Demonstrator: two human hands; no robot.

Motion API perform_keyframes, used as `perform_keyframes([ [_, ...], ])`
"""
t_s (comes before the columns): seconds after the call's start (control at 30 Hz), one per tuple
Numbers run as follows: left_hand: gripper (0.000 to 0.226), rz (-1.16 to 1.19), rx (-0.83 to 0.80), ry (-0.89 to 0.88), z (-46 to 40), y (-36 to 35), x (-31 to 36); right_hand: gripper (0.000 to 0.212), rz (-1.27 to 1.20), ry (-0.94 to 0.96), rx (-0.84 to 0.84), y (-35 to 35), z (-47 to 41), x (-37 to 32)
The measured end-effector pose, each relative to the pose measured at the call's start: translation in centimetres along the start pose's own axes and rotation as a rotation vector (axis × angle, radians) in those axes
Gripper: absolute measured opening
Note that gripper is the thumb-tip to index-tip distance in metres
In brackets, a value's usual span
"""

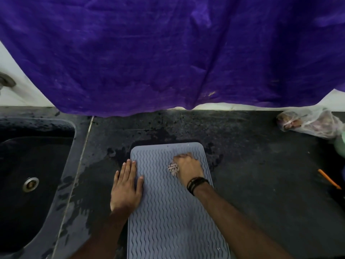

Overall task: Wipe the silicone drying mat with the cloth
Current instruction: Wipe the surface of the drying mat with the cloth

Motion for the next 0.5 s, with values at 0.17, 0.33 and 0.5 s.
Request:
perform_keyframes([
  [0.17, 0.073, 0.023, 0.01, -0.002, 0.0, 0.1, 0.0, 0.041, 0.068, 0.055, -0.052, -1.7, 1.1, -0.4],
  [0.33, 0.073, 0.025, 0.016, -0.001, -0.1, 0.0, -0.2, 0.031, 0.009, 0.049, -0.038, -0.8, 0.0, 0.4],
  [0.5, 0.072, 0.017, -0.006, 0.014, -0.1, -0.2, -0.3, 0.044, 0.013, -0.012, 0.003, 0.6, -3.7, 0.8],
])
Point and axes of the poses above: each hand's wrist, its own z-axis away from the middle knuckle, its own y-axis out of the back of the hand, x = y × z, the point moved 5 cm from there along -z, towards the middle knuckle, and after that the axes turned 14 degrees about z, right-handed, at the moved point
